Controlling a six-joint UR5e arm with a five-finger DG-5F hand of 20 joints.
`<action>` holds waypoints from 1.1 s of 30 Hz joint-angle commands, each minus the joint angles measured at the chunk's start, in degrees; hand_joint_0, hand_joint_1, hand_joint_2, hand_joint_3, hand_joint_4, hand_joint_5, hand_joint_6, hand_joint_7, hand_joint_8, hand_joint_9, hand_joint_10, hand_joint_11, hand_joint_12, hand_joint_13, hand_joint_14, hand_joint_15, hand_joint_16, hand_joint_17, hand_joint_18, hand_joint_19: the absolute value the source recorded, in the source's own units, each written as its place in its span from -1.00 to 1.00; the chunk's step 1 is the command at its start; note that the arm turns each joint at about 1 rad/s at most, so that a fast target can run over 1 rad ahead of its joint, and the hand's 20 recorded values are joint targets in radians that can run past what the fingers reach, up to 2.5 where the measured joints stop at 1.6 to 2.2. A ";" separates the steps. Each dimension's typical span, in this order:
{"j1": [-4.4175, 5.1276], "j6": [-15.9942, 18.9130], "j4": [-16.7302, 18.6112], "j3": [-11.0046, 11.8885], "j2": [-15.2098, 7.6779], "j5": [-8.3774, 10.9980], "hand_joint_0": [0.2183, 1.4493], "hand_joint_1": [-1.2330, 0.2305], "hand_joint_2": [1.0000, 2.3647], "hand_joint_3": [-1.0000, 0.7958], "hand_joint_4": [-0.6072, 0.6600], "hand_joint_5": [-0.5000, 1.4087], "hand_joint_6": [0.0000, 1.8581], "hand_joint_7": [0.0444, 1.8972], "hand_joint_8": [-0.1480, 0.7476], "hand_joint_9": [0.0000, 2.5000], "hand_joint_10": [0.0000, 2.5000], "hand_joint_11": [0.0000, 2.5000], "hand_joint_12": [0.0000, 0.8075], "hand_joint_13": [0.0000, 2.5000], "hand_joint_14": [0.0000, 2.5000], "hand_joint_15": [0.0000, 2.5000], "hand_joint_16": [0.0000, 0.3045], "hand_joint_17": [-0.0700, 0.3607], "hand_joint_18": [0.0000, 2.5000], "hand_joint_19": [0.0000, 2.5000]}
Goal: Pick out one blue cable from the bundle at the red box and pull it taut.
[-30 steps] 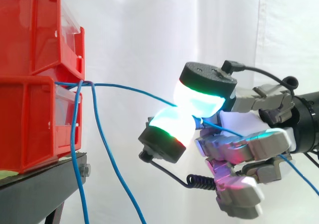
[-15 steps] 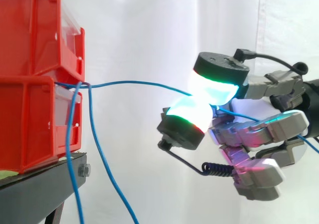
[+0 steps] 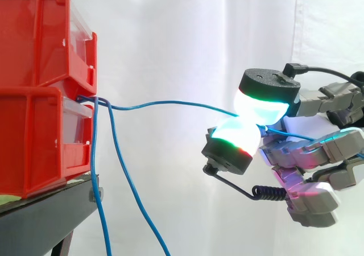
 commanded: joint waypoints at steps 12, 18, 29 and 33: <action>0.22 -2.57 6.10 -0.05 0.03 0.39 -0.61 -0.34 0.39 0.05 -0.79 -0.49 -0.06 0.31 -0.16 0.43 -0.97 -0.35 -0.09 0.09 -0.98 -0.50 -0.57 0.00 -0.04 -0.42; 0.22 -3.01 6.18 -0.05 0.03 0.39 -0.60 -0.34 0.37 0.05 -0.78 -0.49 -0.06 0.30 -0.15 0.43 -0.97 -0.34 -0.09 0.08 -0.98 -0.50 -0.57 0.00 -0.04 -0.42; 0.22 -3.10 6.18 -0.14 0.03 0.39 -0.59 -0.35 0.33 0.06 -0.79 -0.49 -0.06 0.31 -0.16 0.43 -0.97 -0.35 -0.10 0.08 -0.98 -0.51 -0.58 0.00 -0.05 -0.42; 0.22 -3.10 6.18 -0.14 0.03 0.39 -0.59 -0.36 0.33 0.06 -0.78 -0.50 -0.06 0.30 -0.15 0.42 -0.97 -0.35 -0.10 0.08 -0.98 -0.51 -0.58 0.00 -0.05 -0.42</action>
